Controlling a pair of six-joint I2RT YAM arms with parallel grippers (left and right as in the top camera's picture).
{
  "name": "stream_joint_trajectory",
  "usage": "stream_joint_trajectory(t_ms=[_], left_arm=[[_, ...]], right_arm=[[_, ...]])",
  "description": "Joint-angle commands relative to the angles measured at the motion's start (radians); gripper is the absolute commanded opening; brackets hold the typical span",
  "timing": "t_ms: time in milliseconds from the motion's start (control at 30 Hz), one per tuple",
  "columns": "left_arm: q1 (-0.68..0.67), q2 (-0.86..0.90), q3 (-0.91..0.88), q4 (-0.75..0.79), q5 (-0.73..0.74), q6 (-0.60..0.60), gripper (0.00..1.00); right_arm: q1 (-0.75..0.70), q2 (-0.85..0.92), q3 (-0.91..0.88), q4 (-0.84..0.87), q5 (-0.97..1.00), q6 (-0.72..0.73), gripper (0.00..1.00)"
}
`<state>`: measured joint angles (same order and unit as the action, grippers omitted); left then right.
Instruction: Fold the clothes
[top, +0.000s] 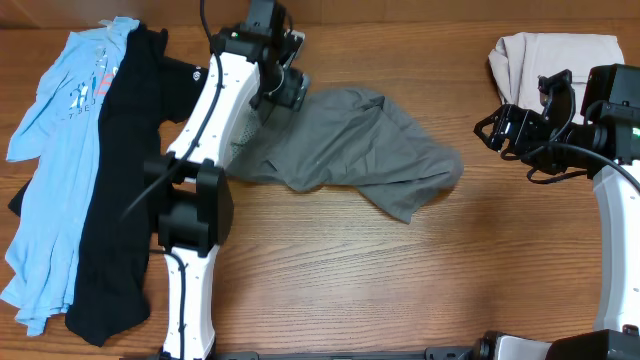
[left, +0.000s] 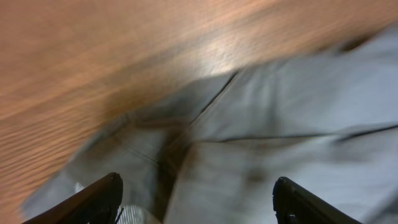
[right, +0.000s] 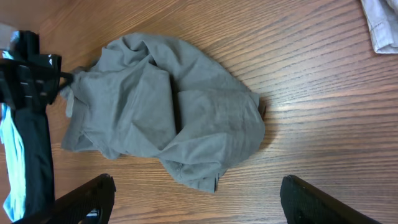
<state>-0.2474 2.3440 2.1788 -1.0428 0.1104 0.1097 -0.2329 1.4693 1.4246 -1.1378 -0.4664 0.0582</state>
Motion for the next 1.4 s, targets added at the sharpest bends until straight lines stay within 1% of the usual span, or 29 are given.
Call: stream_joint_trajectory(t_ms=[0,133,267,333,367,400,433,467,500,600,667,833,933,1033,1100,1133,1200,1367], left_arm=[[0.031,0.036,-0.004,0.004,0.138,0.155,0.80],[0.039,0.056,-0.004,0.006,0.223,0.183,0.78],[0.033,0.101,-0.004,-0.026,0.302,0.183,0.72],[0.030,0.126,-0.004,-0.040,0.314,0.183,0.68],[0.029,0.137,-0.004,-0.047,0.315,0.183,0.62],[0.025,0.151,-0.004,-0.058,0.314,0.183,0.51],[0.024,0.154,-0.004,-0.062,0.312,0.183,0.38],[0.024,0.156,-0.004,-0.069,0.305,0.181,0.09],[0.024,0.156,-0.004,-0.069,0.304,0.174,0.04],[0.041,0.142,0.028,-0.077,0.305,0.101,0.04],[0.054,0.130,0.086,-0.126,0.305,0.069,0.04],[0.063,0.056,0.302,-0.350,0.265,0.065,0.04],[0.056,0.021,0.371,-0.446,0.241,0.065,0.04],[0.050,-0.010,0.386,-0.520,0.237,0.066,0.05],[0.040,-0.018,0.386,-0.616,0.238,0.066,0.04],[0.037,-0.017,0.386,-0.637,0.238,0.067,0.04],[0.019,-0.023,0.363,-0.647,0.235,0.034,0.04],[-0.072,-0.024,0.358,-0.647,0.244,0.039,0.04]], right_arm=[[0.005,0.003,-0.001,0.004,0.002,-0.007,0.89],[0.005,0.003,-0.001,0.007,0.002,-0.006,0.89],[0.005,0.003,-0.001,0.006,0.002,-0.006,0.89],[0.005,0.003,-0.001,0.007,0.002,-0.006,0.89],[0.005,0.003,-0.001,0.006,0.002,-0.006,0.89],[0.005,0.003,-0.001,0.006,0.002,-0.006,0.89],[0.005,0.003,-0.001,0.006,0.003,-0.006,0.89],[0.005,0.003,-0.001,0.006,0.003,-0.006,0.89],[0.005,0.003,-0.001,0.007,0.003,-0.006,0.89],[0.005,0.003,-0.001,0.009,0.003,-0.007,0.89],[0.005,0.004,-0.001,0.010,0.002,-0.007,0.89],[0.005,0.022,-0.001,0.010,0.002,-0.006,0.89],[0.005,0.028,-0.001,0.009,0.002,-0.006,0.89],[0.005,0.029,-0.001,0.002,0.002,-0.006,0.89],[0.005,0.029,-0.001,-0.005,0.002,-0.006,0.89],[0.005,0.029,-0.001,-0.006,0.002,-0.006,0.89],[0.005,0.029,-0.001,-0.009,0.002,-0.006,0.89],[0.005,0.029,-0.001,-0.025,0.002,-0.006,0.89]])
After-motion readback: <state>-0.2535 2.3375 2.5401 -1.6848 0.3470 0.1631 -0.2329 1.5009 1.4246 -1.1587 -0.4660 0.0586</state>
